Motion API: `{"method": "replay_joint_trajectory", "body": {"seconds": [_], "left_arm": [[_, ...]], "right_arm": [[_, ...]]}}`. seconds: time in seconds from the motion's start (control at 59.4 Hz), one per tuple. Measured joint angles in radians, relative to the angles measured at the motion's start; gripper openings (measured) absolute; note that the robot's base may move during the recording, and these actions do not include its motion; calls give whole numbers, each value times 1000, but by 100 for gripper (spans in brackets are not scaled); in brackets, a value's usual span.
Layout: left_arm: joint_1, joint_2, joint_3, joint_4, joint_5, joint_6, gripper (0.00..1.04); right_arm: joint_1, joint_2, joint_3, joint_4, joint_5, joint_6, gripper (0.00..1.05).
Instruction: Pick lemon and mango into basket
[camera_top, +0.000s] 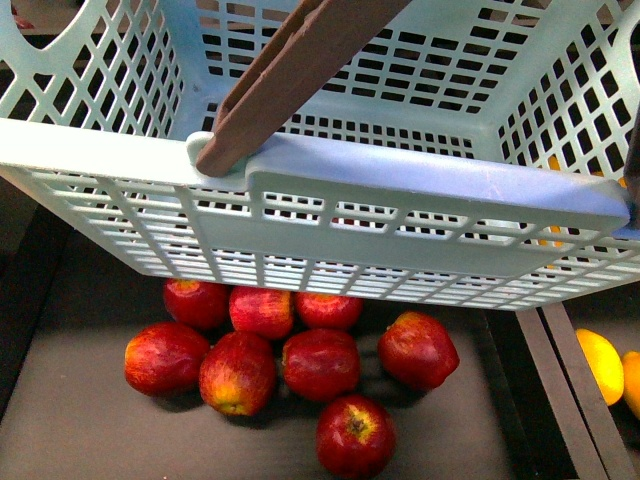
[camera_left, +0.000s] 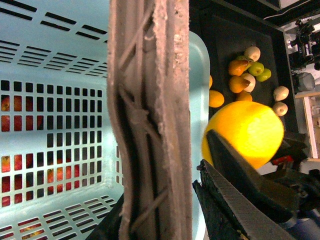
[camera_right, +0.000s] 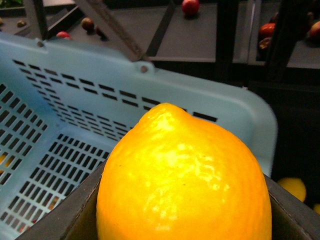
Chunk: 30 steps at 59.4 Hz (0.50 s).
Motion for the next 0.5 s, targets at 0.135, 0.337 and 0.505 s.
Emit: {"method": "replay_joint_trajectory", "body": {"seconds": [0.135,0.337,0.505], "left_arm": [[0,0,0,0,1,0,27],[0,0,0,0,1,0,27],[0,0,-3,0,2,2,27]], "right_arm": [[73,19,-5,-13,50,3,66],[97,11,-34,-14,90,13,91],[63,-56,-66,-10,188,47,96]]}}
